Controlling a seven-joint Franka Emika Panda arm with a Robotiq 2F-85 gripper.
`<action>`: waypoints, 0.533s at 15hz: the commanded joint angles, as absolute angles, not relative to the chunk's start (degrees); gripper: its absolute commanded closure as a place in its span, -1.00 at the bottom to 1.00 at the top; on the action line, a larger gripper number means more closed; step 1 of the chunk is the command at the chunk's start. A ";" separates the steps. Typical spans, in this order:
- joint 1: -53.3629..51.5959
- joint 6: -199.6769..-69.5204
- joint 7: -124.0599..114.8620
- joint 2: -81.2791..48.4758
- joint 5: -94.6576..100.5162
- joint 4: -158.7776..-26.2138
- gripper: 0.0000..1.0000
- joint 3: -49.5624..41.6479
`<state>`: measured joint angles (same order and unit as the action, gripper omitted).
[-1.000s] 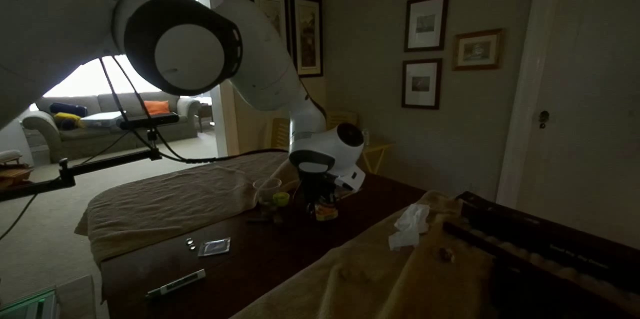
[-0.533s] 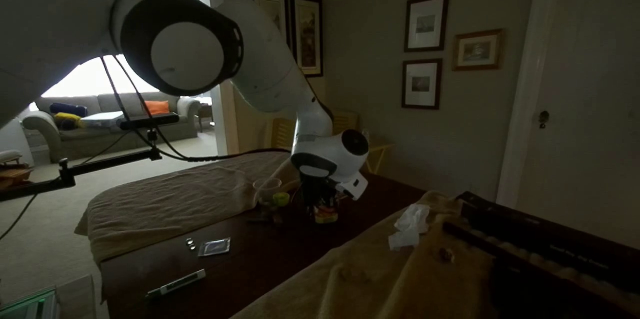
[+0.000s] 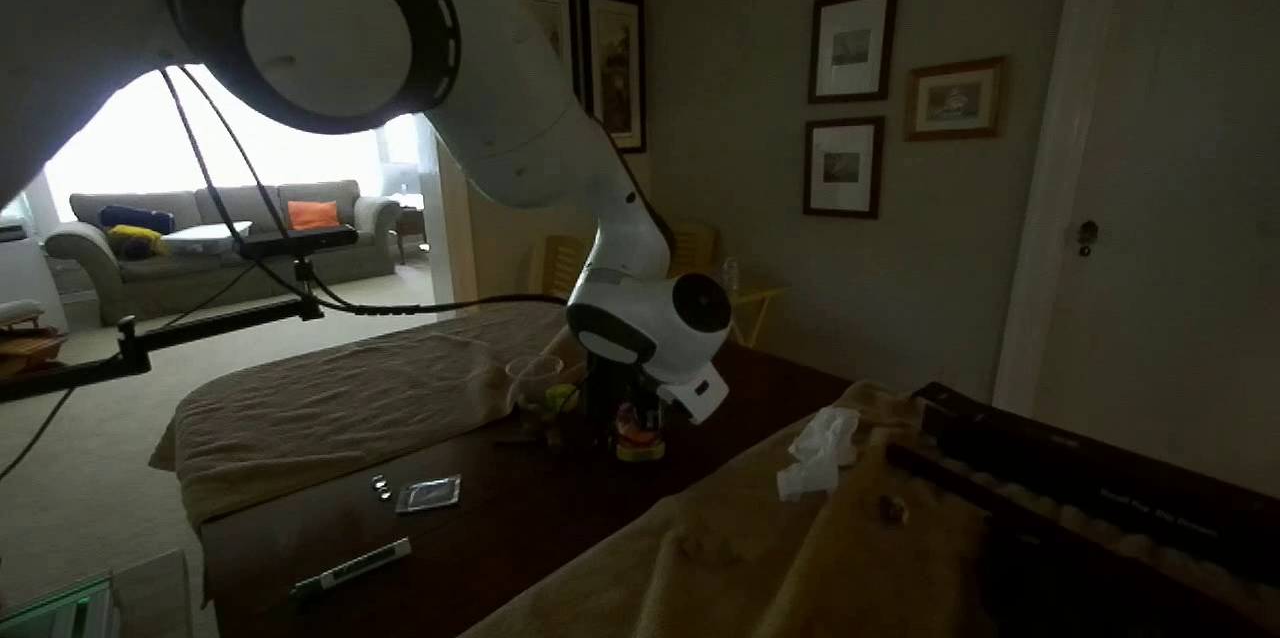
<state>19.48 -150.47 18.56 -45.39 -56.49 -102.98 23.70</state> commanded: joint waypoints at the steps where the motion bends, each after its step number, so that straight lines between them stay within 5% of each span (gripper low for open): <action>1: 18.43 -149.34 22.23 -39.11 -65.31 -114.03 0.96 20.80; 8: 12.65 -147.07 26.04 -28.78 -79.64 -127.77 0.96 12.62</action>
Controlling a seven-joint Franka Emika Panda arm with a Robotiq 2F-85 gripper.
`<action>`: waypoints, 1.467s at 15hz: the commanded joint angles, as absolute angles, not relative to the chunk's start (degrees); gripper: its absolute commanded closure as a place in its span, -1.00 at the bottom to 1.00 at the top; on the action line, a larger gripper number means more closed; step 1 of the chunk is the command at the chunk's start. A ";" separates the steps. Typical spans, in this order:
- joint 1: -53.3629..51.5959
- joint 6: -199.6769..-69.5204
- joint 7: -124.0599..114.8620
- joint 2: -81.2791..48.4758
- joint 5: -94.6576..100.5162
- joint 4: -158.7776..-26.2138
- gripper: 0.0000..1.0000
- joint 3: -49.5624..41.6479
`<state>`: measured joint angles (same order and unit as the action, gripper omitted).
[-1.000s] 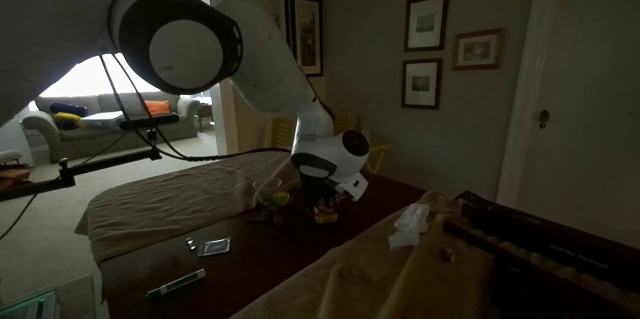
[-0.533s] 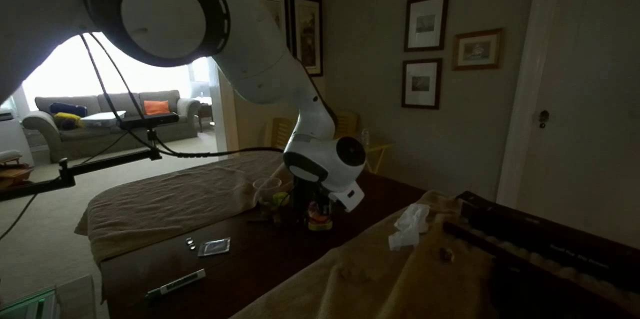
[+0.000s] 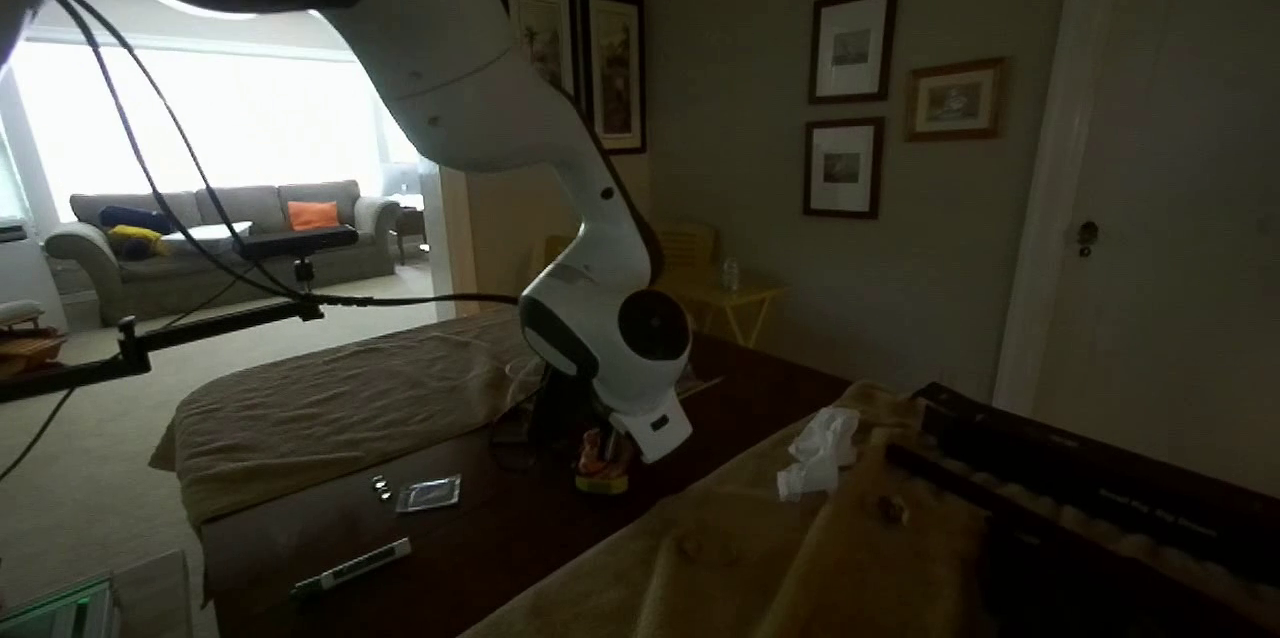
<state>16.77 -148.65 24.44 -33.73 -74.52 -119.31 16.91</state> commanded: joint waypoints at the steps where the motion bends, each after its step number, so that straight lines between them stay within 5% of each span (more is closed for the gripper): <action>1: 11.44 -146.63 26.33 -27.74 -81.02 -129.12 0.96 11.35; 2: 10.20 -146.29 26.04 -27.03 -81.73 -129.98 0.96 9.97; 3: 9.15 -145.58 25.86 -26.33 -81.92 -130.79 0.34 8.81; 7: 5.41 -145.20 24.32 -23.04 -80.88 -134.38 -0.06 5.03; 13: 1.11 -147.76 18.58 -15.39 -74.48 -138.91 -0.91 0.78; 22: 0.83 -147.17 -1.10 -5.60 -45.33 -137.41 -1.00 -2.16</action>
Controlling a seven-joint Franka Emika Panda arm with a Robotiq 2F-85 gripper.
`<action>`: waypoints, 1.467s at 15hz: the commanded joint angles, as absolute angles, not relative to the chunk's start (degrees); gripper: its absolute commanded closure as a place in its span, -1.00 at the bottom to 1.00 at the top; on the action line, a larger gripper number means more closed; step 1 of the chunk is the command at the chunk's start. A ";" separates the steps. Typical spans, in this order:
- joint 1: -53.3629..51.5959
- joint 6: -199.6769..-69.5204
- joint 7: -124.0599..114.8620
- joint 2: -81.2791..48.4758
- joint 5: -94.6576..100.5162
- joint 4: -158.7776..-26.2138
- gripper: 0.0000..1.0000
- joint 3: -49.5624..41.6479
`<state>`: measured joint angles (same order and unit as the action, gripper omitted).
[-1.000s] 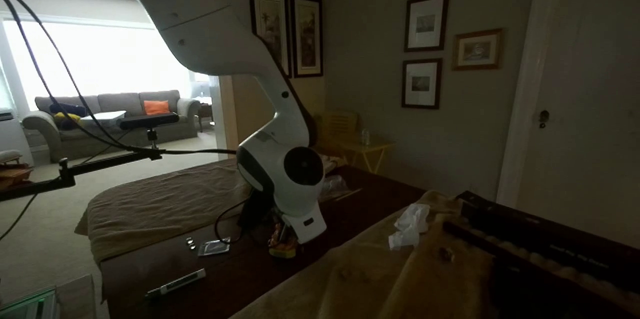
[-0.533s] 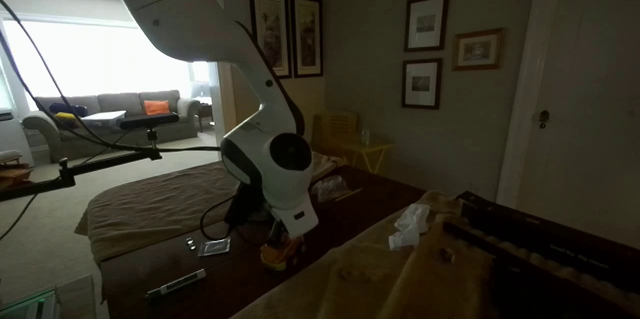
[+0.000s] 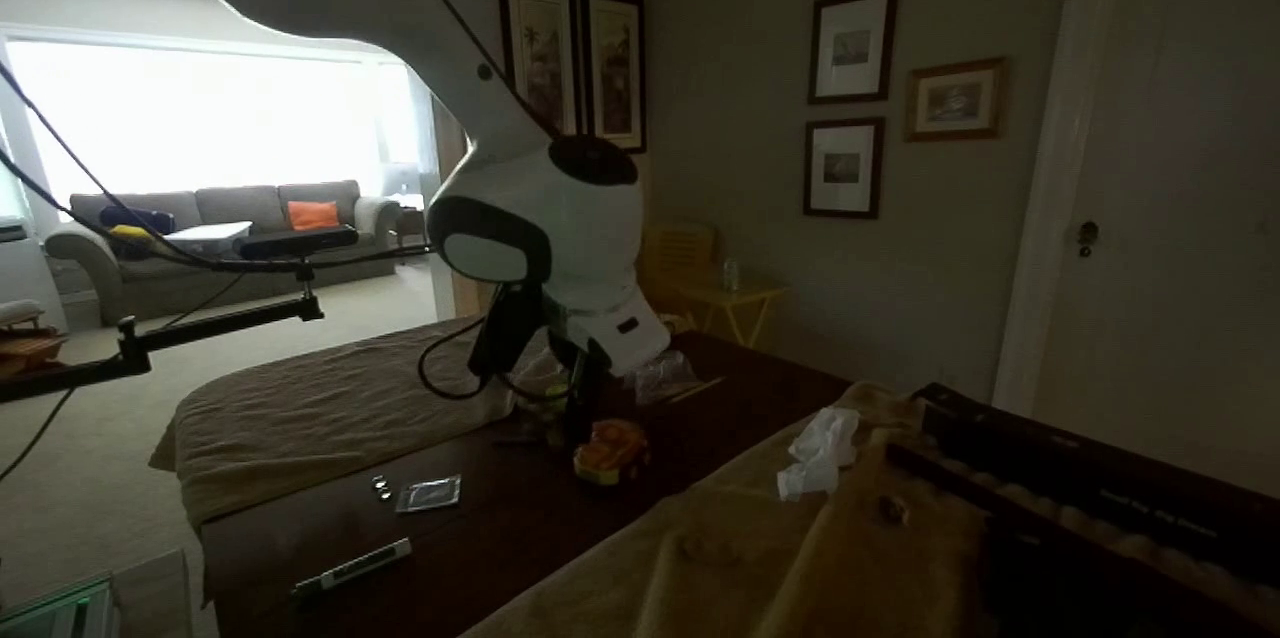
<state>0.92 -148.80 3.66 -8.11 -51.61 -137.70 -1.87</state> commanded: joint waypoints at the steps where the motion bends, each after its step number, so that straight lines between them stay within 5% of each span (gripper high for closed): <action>1: 1.02 -146.69 -1.19 -5.65 -44.54 -136.74 -1.00 -1.88; 17: 1.02 -138.67 5.11 -15.91 -45.77 -126.92 -1.00 2.76; 22: -0.24 -130.39 -2.50 -15.99 -31.95 -124.59 -1.00 0.49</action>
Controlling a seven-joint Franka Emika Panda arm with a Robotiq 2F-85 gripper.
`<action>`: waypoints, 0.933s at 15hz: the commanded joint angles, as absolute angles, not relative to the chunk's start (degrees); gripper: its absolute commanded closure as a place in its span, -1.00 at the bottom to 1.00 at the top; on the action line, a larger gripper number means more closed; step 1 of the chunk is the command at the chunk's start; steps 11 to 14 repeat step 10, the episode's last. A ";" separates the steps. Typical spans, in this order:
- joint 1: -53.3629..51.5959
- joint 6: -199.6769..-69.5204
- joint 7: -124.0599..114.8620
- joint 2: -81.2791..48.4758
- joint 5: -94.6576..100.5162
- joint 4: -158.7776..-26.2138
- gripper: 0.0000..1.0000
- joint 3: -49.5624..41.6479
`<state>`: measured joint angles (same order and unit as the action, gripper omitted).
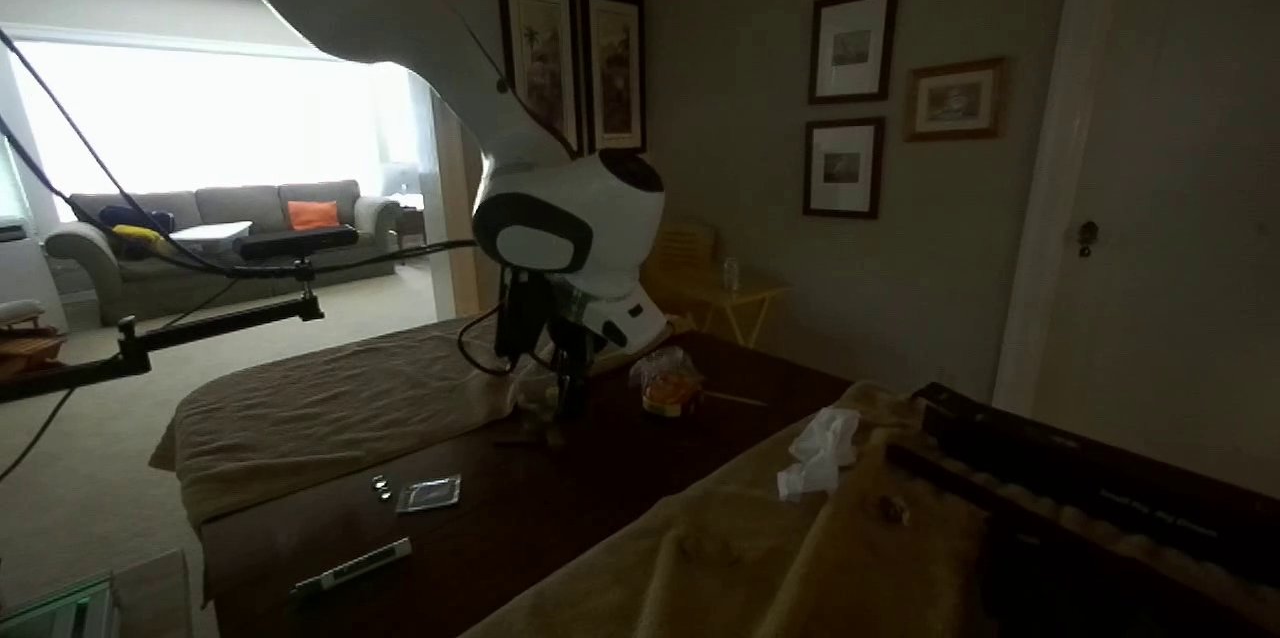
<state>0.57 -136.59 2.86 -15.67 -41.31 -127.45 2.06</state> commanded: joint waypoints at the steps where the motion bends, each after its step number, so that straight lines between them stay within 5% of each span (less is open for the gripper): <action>1: -0.35 -127.33 -4.45 -15.61 -27.48 -123.55 -1.00 0.12; 6: -1.12 -114.27 -9.48 -16.31 -10.69 -115.43 -1.00 -0.12; 14: 0.17 -117.86 -7.62 -15.75 -14.71 -118.31 -1.00 0.41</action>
